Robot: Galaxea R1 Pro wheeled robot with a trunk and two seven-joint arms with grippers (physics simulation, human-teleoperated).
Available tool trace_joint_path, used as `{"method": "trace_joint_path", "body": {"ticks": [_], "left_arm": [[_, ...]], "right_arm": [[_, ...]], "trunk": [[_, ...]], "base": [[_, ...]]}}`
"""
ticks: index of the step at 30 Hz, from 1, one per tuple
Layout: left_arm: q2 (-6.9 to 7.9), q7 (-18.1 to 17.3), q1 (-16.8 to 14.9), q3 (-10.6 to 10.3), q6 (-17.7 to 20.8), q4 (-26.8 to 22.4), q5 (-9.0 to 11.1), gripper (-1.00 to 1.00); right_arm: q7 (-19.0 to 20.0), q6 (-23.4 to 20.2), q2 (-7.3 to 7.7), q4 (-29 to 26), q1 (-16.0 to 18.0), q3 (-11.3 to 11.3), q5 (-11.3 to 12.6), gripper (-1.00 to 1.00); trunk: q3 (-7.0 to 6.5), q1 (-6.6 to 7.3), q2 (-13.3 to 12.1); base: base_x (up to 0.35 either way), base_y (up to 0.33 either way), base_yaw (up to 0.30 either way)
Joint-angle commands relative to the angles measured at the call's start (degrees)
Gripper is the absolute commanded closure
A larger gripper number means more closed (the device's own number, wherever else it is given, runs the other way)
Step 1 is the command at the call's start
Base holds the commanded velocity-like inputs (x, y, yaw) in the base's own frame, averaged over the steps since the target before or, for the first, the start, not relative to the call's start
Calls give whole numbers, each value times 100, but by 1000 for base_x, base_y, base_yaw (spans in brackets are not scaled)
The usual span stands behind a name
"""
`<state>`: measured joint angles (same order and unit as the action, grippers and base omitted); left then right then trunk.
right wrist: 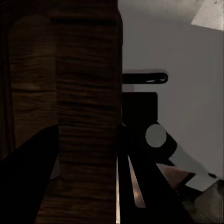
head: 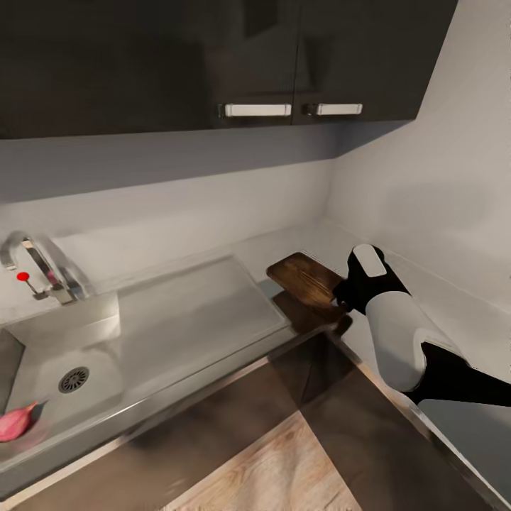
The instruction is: In the kitchen, take the Vidalia onion out of the sink, dice it on the chopping board with the paring knife, put the diced onion into the bowl on the countertop, then place both the paring knife and the chopping board into the sink.
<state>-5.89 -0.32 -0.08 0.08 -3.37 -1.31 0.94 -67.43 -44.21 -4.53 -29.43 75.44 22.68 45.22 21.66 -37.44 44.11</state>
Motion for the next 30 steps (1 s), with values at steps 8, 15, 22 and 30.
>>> {"method": "trace_joint_path", "body": {"ticks": [8,15,22,30], "left_arm": [[0,-3,-1,-5,-14,-1,7,-100],[0,-3,-1,-8,-14,-1,7,-100],[0,-3,-1,-8,-14,-1,6,-100],[0,-3,-1,-8,-14,-1,6,-100]], "right_arm": [[-33,-372,-5,-44,6,18,13,100],[-33,-394,-6,-53,6,-172,13,100],[-26,-393,-8,-53,6,-357,13,100],[-28,-394,-5,-54,6,-369,11,100]], "trunk": [[7,2,6],[7,2,6],[7,2,6],[7,2,6]], "base": [[-268,214,0],[-268,216,0],[-242,211,0],[-224,200,85]]}}
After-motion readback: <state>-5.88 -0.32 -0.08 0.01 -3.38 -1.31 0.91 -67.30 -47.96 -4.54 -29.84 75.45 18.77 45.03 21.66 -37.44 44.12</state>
